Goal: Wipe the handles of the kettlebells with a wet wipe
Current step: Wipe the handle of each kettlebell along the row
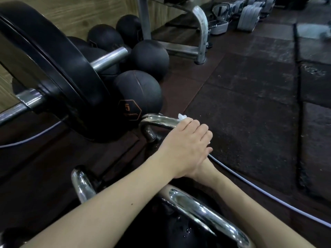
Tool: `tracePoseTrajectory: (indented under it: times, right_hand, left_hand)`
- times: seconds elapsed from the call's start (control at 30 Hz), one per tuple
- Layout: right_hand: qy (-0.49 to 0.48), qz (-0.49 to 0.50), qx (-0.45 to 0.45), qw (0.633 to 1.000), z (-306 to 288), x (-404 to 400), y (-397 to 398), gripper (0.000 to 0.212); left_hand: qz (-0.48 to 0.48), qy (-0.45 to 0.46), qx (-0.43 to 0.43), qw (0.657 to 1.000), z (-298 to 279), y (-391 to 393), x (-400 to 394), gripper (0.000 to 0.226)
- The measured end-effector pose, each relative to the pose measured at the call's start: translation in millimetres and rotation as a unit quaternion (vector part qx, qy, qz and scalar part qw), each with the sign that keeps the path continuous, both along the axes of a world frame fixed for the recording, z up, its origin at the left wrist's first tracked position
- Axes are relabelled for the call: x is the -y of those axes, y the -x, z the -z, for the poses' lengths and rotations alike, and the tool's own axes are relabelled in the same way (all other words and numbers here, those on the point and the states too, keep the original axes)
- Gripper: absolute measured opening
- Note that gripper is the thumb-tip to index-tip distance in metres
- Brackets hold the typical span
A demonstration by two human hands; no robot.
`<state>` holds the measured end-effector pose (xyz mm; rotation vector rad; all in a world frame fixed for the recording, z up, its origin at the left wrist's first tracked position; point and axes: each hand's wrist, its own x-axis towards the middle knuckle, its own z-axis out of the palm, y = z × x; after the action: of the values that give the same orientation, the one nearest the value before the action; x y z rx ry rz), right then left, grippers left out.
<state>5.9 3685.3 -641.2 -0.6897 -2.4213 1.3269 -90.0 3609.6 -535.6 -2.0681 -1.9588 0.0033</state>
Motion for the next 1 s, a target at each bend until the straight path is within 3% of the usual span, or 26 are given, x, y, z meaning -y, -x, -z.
tracePoseTrajectory:
  times: [0.07, 0.13, 0.17, 0.23, 0.3, 0.4, 0.5, 0.57, 0.6, 0.63, 0.73, 0.8, 0.9, 0.93, 1.0]
  right_hand:
    - [0.036, 0.005, 0.0, 0.999, 3.8, -0.9, -1.3, 0.065]
    - [0.069, 0.034, -0.047, 0.996, 10.0, -4.4, -2.6, 0.102]
    - [0.071, 0.036, -0.056, 0.995, 13.3, -5.3, -4.0, 0.111]
    - [0.081, 0.039, -0.061, 0.994, 12.2, -3.7, -3.8, 0.112]
    - [0.077, 0.048, -0.068, 0.994, 13.6, -3.6, -3.8, 0.111]
    - [0.072, 0.051, -0.068, 0.994, 18.8, -4.2, -3.3, 0.112]
    - [0.081, 0.034, -0.052, 0.995, 16.8, -5.5, -3.6, 0.103]
    - [0.05, -0.005, 0.009, 0.999, 16.1, -4.8, -2.0, 0.069]
    - [0.04, -0.001, 0.02, 0.999, 14.5, -4.3, -1.0, 0.068]
    - [0.049, 0.018, 0.003, 0.999, 14.8, -4.1, 0.1, 0.08]
    - [0.09, 0.054, -0.05, 0.993, 15.8, -4.9, 0.6, 0.116]
    - [0.1, 0.059, -0.06, 0.991, 16.1, -3.7, -2.1, 0.121]
    - [0.1, 0.061, -0.058, 0.991, 20.9, -5.2, -2.1, 0.115]
    - [0.088, 0.055, -0.06, 0.993, 22.0, -5.3, -1.7, 0.114]
    - [0.069, 0.044, -0.07, 0.994, 21.7, -4.6, -2.0, 0.114]
  left_hand:
    - [0.002, -0.046, 0.026, 0.999, -3.7, 11.6, 4.4, 0.042]
    - [-0.031, -0.092, 0.114, 0.989, -17.1, 26.9, 11.3, 0.027]
    - [-0.085, -0.134, 0.149, 0.976, -18.4, 38.0, 13.8, 0.022]
    - [-0.219, -0.157, 0.274, 0.923, -19.2, 59.5, 20.3, 0.031]
    - [-0.27, -0.148, 0.355, 0.883, -13.9, 74.6, 20.9, 0.042]
    - [-0.264, -0.13, 0.231, 0.928, -13.0, 61.6, 12.4, 0.043]
    - [-0.118, -0.088, 0.106, 0.983, -15.1, 24.7, 4.2, 0.042]
    - [-0.015, -0.027, 0.058, 0.998, -6.5, 6.6, 2.2, 0.041]
    - [0.006, -0.009, 0.048, 0.999, -5.7, 5.5, 2.3, 0.04]
    - [0.025, -0.012, 0.046, 0.999, -5.1, 10.9, 0.7, 0.038]
    - [-0.023, -0.04, 0.087, 0.995, -18.0, 36.3, 5.3, 0.037]
    - [-0.115, -0.077, 0.126, 0.982, -20.9, 51.8, 16.0, 0.042]
    - [-0.228, -0.106, 0.281, 0.926, -14.3, 72.5, 25.3, 0.04]
    - [-0.244, -0.105, 0.275, 0.924, -14.6, 72.9, 25.2, 0.043]
    - [-0.219, -0.078, 0.188, 0.954, -17.9, 62.0, 19.5, 0.044]
